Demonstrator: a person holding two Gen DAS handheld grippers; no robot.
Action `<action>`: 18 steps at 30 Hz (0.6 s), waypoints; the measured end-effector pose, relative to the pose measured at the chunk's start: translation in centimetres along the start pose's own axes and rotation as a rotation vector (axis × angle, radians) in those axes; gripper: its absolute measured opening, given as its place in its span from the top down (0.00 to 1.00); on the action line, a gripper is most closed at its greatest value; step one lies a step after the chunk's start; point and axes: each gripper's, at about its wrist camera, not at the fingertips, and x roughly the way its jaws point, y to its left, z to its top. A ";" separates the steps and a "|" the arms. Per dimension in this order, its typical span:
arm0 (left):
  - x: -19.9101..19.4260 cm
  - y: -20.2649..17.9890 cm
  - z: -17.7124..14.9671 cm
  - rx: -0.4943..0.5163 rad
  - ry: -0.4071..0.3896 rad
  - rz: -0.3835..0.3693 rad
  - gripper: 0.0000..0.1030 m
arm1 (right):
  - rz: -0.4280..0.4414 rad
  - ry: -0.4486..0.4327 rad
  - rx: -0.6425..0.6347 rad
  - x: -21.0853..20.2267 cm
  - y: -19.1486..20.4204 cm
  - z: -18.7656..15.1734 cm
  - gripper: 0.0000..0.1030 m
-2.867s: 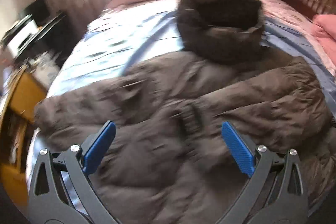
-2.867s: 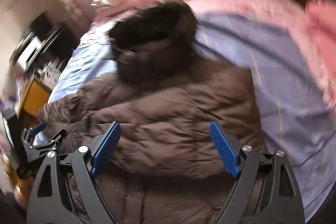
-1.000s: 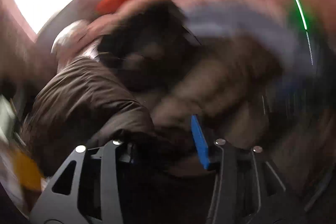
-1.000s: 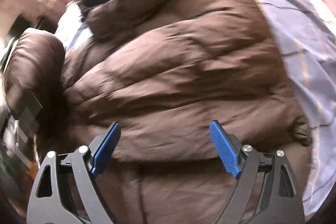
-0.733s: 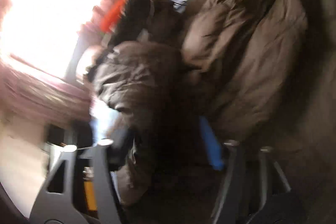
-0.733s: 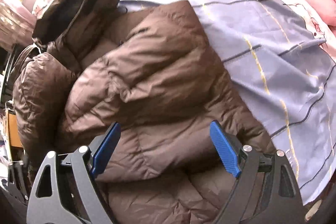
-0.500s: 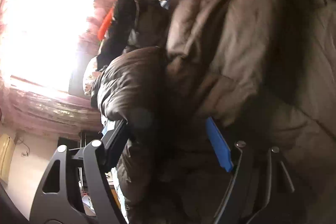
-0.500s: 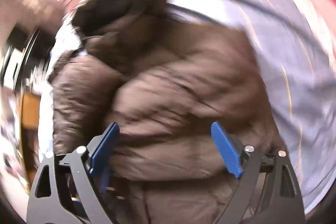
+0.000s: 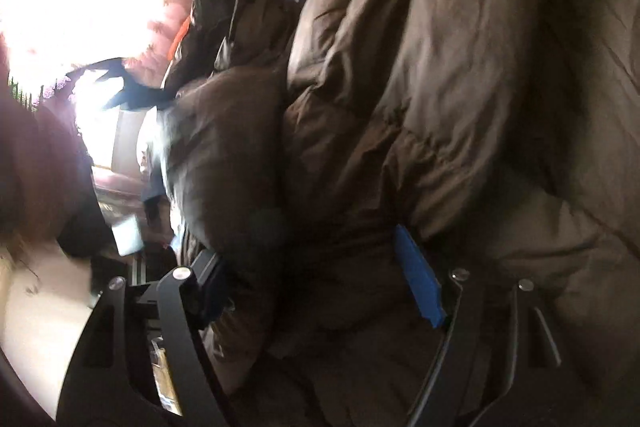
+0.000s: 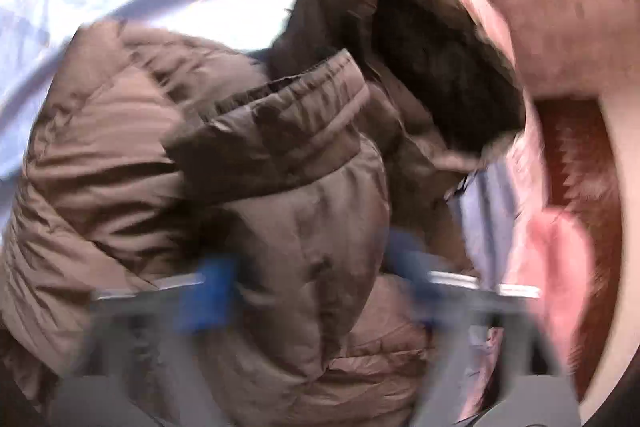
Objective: Fold large clothes
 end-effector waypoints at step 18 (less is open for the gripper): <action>-1.3 20.7 -10.7 -0.974 -0.091 -0.526 0.14 | 0.432 -0.207 1.457 7.3 -28.1 -32.2 0.30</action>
